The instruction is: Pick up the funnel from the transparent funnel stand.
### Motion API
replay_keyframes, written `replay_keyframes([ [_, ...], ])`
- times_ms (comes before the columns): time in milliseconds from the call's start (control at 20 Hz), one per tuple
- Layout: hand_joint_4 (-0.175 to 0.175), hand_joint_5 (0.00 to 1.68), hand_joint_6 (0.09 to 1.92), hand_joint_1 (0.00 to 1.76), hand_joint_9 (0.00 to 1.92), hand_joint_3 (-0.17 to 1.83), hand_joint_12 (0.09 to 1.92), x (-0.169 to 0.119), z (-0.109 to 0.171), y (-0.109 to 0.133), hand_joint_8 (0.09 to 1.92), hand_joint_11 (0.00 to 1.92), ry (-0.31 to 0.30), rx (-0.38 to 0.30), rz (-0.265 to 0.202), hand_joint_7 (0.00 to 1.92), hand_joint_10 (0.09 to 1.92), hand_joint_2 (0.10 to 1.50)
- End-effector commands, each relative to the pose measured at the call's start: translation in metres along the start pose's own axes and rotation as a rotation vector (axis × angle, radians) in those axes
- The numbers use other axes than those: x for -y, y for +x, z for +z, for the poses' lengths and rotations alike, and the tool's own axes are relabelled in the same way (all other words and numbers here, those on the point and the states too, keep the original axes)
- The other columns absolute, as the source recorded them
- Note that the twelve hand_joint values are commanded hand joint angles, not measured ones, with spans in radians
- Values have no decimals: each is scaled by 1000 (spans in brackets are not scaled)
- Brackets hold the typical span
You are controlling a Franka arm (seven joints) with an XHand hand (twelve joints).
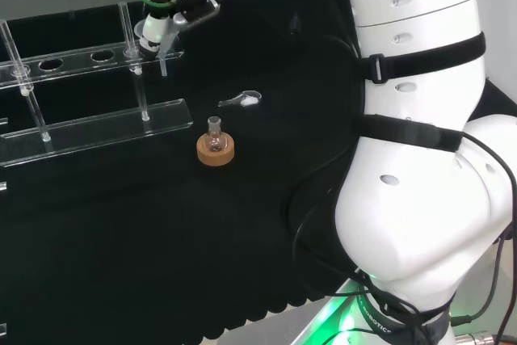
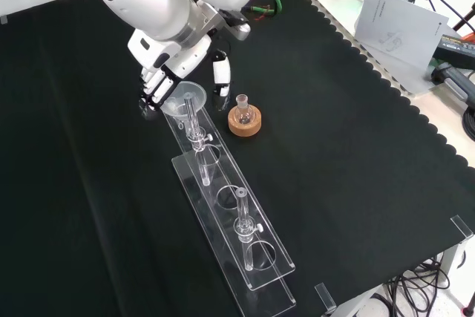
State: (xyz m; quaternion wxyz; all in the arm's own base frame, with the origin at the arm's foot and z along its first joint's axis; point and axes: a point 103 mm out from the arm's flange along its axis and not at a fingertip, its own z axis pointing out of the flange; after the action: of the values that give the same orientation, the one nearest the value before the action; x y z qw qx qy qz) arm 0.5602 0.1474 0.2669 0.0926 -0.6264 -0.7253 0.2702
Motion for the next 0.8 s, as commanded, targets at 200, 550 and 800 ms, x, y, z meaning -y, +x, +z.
replay_keyframes([
  [200,-51,368,87,622,858,377,1345,8,-5,2,732,519,-171,83,33,504,578,760],
  [550,-46,665,144,715,1164,454,1253,30,-31,0,730,653,-303,168,67,877,496,808],
  [800,-44,673,209,727,1185,473,1237,51,-47,-9,740,672,-294,192,97,889,484,800],
])
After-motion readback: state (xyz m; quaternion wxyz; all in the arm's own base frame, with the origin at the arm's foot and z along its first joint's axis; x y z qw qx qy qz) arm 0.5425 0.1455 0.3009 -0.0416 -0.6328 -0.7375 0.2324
